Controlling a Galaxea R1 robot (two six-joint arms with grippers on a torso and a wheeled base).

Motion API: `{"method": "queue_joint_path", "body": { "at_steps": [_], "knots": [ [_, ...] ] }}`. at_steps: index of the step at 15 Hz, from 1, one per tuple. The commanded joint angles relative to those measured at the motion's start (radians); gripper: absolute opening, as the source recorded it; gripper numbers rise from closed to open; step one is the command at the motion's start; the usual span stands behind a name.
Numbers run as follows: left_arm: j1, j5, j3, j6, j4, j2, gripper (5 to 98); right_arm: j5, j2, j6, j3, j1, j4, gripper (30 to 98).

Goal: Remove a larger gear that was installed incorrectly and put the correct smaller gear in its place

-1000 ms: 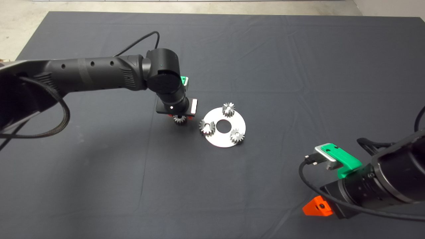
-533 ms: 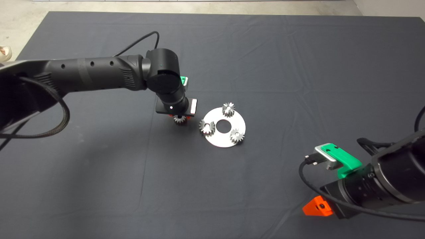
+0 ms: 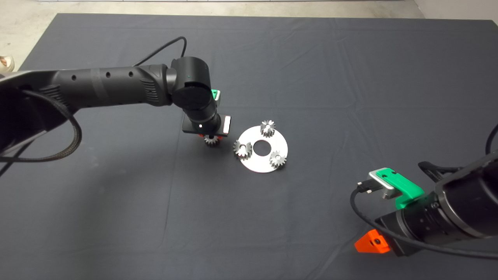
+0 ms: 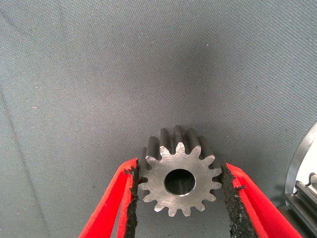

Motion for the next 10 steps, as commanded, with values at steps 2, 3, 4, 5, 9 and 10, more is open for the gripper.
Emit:
{"method": "queue_joint_path", "body": {
  "at_steps": [2,3,4,5,9,10],
  "knots": [
    [-0.002,0.005,0.009,0.007,0.005,-0.002,37.5,-0.033,-0.004,0.005,0.002,0.019,-0.007,97.7],
    [-0.002,0.005,0.009,0.006,0.005,-0.001,37.5,-0.033,-0.003,0.005,0.002,0.019,-0.007,97.7],
    [-0.001,0.005,0.008,0.007,0.005,-0.003,36.7,-0.033,-0.003,0.005,0.002,0.019,-0.007,97.7],
    [-0.001,0.005,0.01,0.007,0.004,-0.003,35.8,-0.033,-0.003,0.005,0.002,0.019,-0.007,97.7],
    [0.01,0.005,0.013,0.004,0.005,0.001,33.6,-0.033,-0.003,0.005,0.002,0.019,-0.007,97.7],
    [0.012,0.005,0.013,0.004,0.004,0.0,32.3,-0.033,-0.003,0.005,0.002,0.019,-0.007,97.7]
  ]
}}
